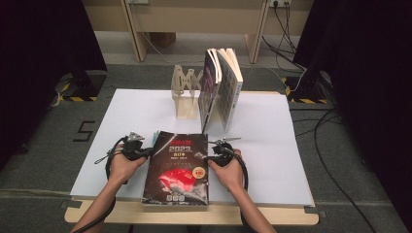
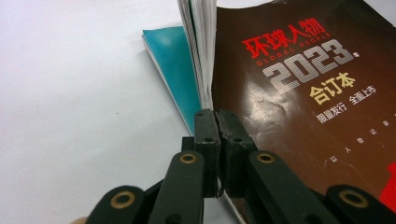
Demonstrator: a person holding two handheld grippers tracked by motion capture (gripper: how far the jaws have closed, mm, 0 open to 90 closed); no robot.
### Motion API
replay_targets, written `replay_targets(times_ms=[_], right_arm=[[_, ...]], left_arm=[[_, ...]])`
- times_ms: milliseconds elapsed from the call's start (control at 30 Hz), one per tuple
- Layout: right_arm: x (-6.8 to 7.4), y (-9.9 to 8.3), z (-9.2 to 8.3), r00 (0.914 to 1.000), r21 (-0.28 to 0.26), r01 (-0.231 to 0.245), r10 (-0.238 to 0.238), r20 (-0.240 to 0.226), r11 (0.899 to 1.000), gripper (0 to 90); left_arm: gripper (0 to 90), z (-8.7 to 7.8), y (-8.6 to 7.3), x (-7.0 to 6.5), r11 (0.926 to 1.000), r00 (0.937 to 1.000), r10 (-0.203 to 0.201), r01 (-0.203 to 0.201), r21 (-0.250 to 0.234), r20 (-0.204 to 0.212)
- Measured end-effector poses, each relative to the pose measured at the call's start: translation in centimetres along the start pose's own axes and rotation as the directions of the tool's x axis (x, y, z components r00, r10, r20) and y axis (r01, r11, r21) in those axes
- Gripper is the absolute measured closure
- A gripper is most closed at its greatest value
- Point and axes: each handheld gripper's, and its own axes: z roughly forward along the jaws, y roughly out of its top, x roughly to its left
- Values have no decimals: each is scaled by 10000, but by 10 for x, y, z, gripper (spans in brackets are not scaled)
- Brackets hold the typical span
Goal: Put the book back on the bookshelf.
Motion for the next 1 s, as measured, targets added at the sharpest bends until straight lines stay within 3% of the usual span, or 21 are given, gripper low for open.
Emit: replay_targets(times_ms=[1000], right_arm=[[3,-10,-10,9998,473,62,-54,-167,9989,797]], left_arm=[[881,-12,-8,-16,9997,9996,249,-249,20,144]])
